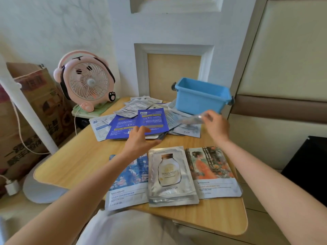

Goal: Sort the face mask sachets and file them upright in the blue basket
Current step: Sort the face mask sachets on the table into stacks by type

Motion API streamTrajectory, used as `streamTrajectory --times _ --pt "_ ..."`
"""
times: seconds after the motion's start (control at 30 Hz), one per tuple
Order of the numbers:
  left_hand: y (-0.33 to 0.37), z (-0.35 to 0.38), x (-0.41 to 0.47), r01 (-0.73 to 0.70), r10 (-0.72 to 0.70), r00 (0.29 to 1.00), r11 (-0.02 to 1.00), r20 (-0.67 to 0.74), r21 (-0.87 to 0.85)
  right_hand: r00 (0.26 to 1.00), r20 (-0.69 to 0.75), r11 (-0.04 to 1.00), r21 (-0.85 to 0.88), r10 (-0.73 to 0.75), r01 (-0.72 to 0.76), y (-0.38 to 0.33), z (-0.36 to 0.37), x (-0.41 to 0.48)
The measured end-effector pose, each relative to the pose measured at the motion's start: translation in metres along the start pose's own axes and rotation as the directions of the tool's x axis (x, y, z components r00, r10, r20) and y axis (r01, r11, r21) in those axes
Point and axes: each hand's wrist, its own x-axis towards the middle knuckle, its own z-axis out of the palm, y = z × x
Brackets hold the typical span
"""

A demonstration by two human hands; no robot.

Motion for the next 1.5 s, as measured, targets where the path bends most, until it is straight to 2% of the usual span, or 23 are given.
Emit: streamTrajectory --times 0.07,0.13,0.2,0.23,0.33,0.37,0.4,0.57,0.73,0.8,0.87,0.93,1.0,1.07,1.13,1.27,1.4,1.43,1.5 --pt "0.006 -0.005 -0.001 -0.052 0.046 0.998 0.987 -0.041 -0.155 0.995 -0.073 0.929 0.369 0.066 -0.035 -0.021 -0.012 0.010" --pt "0.015 -0.010 -0.007 -0.114 0.099 0.993 0.950 -0.068 -0.290 0.997 -0.026 0.849 0.527 0.075 -0.051 -0.042 -0.022 0.017" --pt "0.026 -0.014 -0.014 -0.166 0.138 0.985 0.908 -0.101 -0.386 0.996 0.081 0.844 0.533 0.021 -0.061 -0.060 -0.026 0.019" --pt "0.033 -0.017 -0.018 -0.146 0.125 0.989 0.872 -0.076 -0.468 0.990 0.140 0.848 0.526 -0.003 -0.072 -0.067 -0.026 0.019" --pt "0.046 -0.027 -0.022 0.128 0.034 0.981 0.639 0.193 -0.759 0.963 0.268 0.850 0.514 -0.037 -0.111 -0.076 -0.020 0.013" --pt "0.048 -0.030 -0.022 0.205 0.034 0.962 0.569 0.271 -0.797 0.955 0.294 0.844 0.521 -0.038 -0.127 -0.077 -0.018 0.011" --pt "0.048 -0.032 -0.023 0.243 0.044 0.948 0.542 0.316 -0.804 0.950 0.310 0.838 0.527 -0.031 -0.145 -0.077 -0.016 0.009" --pt "0.041 -0.036 -0.025 0.197 0.115 0.925 0.670 0.362 -0.716 0.947 0.321 0.815 0.554 -0.023 -0.168 -0.080 -0.015 0.005" --pt "0.037 -0.040 -0.029 0.154 0.155 0.885 0.793 0.439 -0.589 0.921 0.376 0.820 0.556 -0.106 -0.133 -0.088 -0.010 -0.002" --pt "0.036 -0.040 -0.036 0.124 0.139 0.904 0.821 0.405 -0.557 0.922 0.368 0.839 0.534 -0.124 -0.101 -0.088 -0.004 -0.009" --pt "0.024 -0.039 -0.049 0.136 0.016 0.968 0.805 0.250 -0.577 0.928 0.355 0.888 0.455 -0.112 -0.066 -0.081 0.002 -0.016" --pt "-0.006 -0.043 -0.067 0.180 -0.170 0.982 0.753 0.076 -0.634 0.909 0.406 0.947 0.318 -0.090 -0.049 -0.065 0.009 -0.025" --pt "-0.043 -0.052 -0.088 0.262 -0.371 0.928 0.696 -0.022 -0.668 0.896 0.440 0.992 0.124 -0.059 0.004 -0.045 0.017 -0.032" --pt "-0.077 -0.065 -0.106 0.386 -0.547 0.833 0.684 -0.086 -0.620 0.897 0.442 0.997 -0.065 -0.004 0.037 -0.024 0.028 -0.034" --pt "-0.105 -0.077 -0.114 0.472 -0.616 0.771 0.722 -0.160 -0.506 0.864 0.492 0.978 -0.210 0.109 -0.004 -0.005 0.039 -0.032" --pt "-0.134 -0.093 -0.112 0.541 -0.583 0.763 0.813 -0.280 -0.218 0.783 0.561 0.943 -0.318 0.270 -0.098 0.013 0.055 -0.023" --pt "-0.138 -0.092 -0.103 0.594 -0.537 0.774 0.799 -0.336 0.091 0.772 0.568 0.937 -0.334 0.284 -0.099 0.017 0.063 -0.011" --pt "-0.137 -0.090 -0.100 0.555 -0.478 0.803 0.817 -0.356 0.155 0.776 0.563 0.934 -0.346 0.284 -0.090 0.018 0.066 -0.008" --pt "-0.130 -0.082 -0.095 0.381 -0.302 0.895 0.900 -0.328 0.211 0.798 0.537 0.928 -0.367 0.272 -0.069 0.020 0.068 -0.004"
